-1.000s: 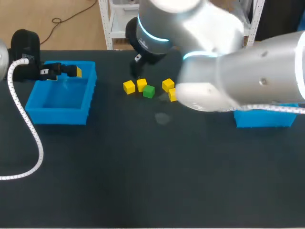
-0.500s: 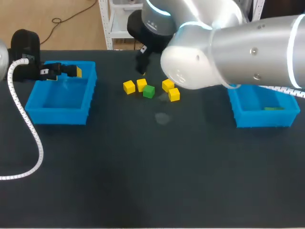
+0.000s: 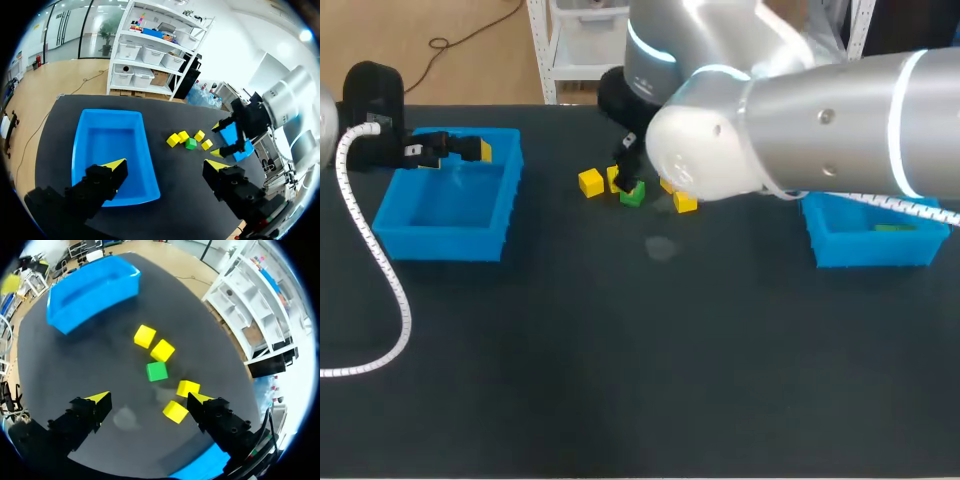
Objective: Put the green cubes in the right bin and the yellow cubes in the left bin.
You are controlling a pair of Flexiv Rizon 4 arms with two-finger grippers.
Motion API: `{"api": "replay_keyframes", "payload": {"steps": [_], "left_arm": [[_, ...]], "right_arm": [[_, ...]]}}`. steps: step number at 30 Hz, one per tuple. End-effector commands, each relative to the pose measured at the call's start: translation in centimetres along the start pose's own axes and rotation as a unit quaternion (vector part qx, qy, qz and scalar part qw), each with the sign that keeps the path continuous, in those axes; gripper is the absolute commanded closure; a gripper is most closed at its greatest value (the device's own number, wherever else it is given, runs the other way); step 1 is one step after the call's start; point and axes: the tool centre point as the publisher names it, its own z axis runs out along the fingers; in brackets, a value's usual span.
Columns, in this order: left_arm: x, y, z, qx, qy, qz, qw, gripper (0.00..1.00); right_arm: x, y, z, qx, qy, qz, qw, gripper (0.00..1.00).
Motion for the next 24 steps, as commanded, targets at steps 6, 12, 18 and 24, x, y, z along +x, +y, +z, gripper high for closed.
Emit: {"api": "replay_keyframes", "payload": {"steps": [6, 12, 18, 24], "left_arm": [[0.1, 0.2, 0.0, 0.005, -0.003, 0.001, 1.0, 0.0], [0.1, 0.2, 0.0, 0.005, -0.003, 0.001, 1.0, 0.0], [0.1, 0.2, 0.0, 0.005, -0.003, 0.001, 1.0, 0.0], [0.1, 0.2, 0.0, 0.005, -0.003, 0.001, 1.0, 0.0]], "right_arm": [[-1.3, 0.5, 3.2, -0.026, 0.018, -0.011, 0.999, 0.0], [-1.7, -0.4, 4.1, -0.024, 0.02, -0.013, 0.999, 0.0], [-1.9, -1.1, 5.1, -0.018, 0.027, -0.012, 0.999, 0.0], [-1.8, -1.4, 5.8, -0.022, 0.035, -0.009, 0.999, 0.0]]}}
